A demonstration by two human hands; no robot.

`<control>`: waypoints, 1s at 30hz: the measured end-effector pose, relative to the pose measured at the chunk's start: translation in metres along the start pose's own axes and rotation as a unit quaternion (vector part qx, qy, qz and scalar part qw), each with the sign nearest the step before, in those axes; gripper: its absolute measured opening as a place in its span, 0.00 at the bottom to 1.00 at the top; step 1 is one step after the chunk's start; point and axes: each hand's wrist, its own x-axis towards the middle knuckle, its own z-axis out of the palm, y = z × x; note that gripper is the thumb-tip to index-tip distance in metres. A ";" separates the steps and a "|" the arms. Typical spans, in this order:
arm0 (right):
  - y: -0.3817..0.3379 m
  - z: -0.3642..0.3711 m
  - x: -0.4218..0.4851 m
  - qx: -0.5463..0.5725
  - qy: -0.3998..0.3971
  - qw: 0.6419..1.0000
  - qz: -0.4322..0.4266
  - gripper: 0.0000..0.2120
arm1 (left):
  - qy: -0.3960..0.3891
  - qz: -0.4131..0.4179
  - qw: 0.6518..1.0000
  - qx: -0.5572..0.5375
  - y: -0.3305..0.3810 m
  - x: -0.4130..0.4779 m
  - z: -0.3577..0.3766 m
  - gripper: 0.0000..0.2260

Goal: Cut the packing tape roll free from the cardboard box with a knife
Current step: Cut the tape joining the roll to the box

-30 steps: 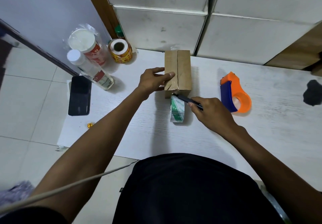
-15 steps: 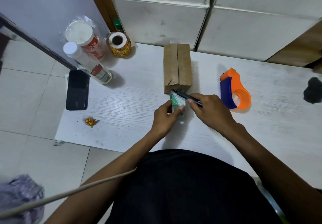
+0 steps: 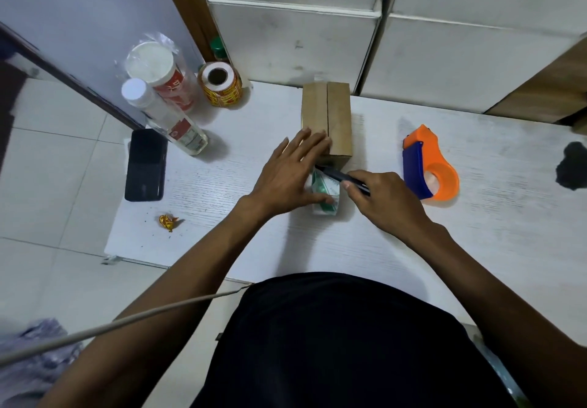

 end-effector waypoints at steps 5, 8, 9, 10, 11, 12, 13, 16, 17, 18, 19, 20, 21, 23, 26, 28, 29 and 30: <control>-0.001 -0.001 -0.003 0.000 0.008 1.000 0.002 0.14 | -0.008 -0.010 0.999 -0.052 -0.008 -0.002 0.004 0.53; -0.001 -0.002 -0.003 -0.002 0.011 1.000 0.005 0.14 | -0.009 -0.022 0.999 -0.049 -0.005 -0.002 0.000 0.54; -0.001 -0.002 -0.003 -0.002 0.012 1.000 0.006 0.14 | -0.008 -0.025 0.998 -0.048 -0.005 -0.002 -0.001 0.54; -0.001 -0.003 -0.003 -0.001 0.012 1.000 0.005 0.14 | -0.006 -0.026 0.998 -0.048 -0.004 -0.002 -0.001 0.54; -0.001 -0.004 -0.003 0.000 0.012 1.000 0.005 0.14 | -0.005 -0.027 0.998 -0.048 -0.004 -0.003 -0.001 0.54; -0.001 -0.005 -0.003 0.001 0.010 1.000 0.005 0.14 | -0.003 -0.028 0.999 -0.046 -0.004 -0.003 -0.001 0.54; 0.000 -0.005 -0.002 0.001 0.007 1.000 0.005 0.14 | -0.003 -0.029 0.999 -0.044 -0.004 -0.004 0.000 0.54; -0.002 -0.007 0.002 -0.011 -0.002 1.000 0.006 0.14 | -0.007 -0.039 0.998 -0.039 -0.003 -0.003 -0.001 0.55; -0.003 -0.008 0.003 -0.018 -0.005 1.000 0.006 0.14 | -0.010 -0.043 0.998 -0.039 -0.003 -0.003 -0.002 0.55; -0.004 -0.009 0.004 -0.025 -0.007 1.000 0.005 0.14 | -0.013 -0.046 0.998 -0.040 -0.002 -0.002 -0.002 0.55; -0.005 -0.009 0.005 -0.030 -0.008 1.000 0.004 0.15 | -0.015 -0.049 0.998 -0.042 -0.002 -0.002 -0.003 0.56; -0.007 -0.010 0.006 -0.034 -0.009 0.999 0.000 0.15 | -0.017 -0.052 0.998 -0.044 -0.002 -0.002 -0.004 0.56; -0.007 -0.010 0.006 -0.037 -0.011 0.999 -0.002 0.15 | -0.019 -0.054 0.997 -0.045 -0.002 -0.002 -0.005 0.55; -0.009 -0.010 0.008 -0.045 -0.018 0.999 -0.004 0.16 | -0.022 -0.056 0.997 -0.046 -0.002 -0.002 -0.006 0.55; -0.009 -0.010 0.012 -0.066 -0.018 0.998 0.005 0.17 | -0.019 -0.057 0.997 -0.048 -0.004 -0.002 -0.007 0.53; -0.010 -0.012 0.013 -0.075 -0.018 0.997 0.010 0.17 | -0.017 -0.057 0.997 -0.049 -0.004 -0.002 -0.007 0.53; -0.010 -0.013 0.013 -0.078 -0.019 0.997 0.011 0.17 | -0.017 -0.057 0.997 -0.049 -0.003 -0.002 -0.007 0.53; -0.010 -0.014 0.013 -0.081 -0.020 0.996 0.012 0.17 | -0.018 -0.057 0.997 -0.048 -0.003 -0.002 -0.008 0.53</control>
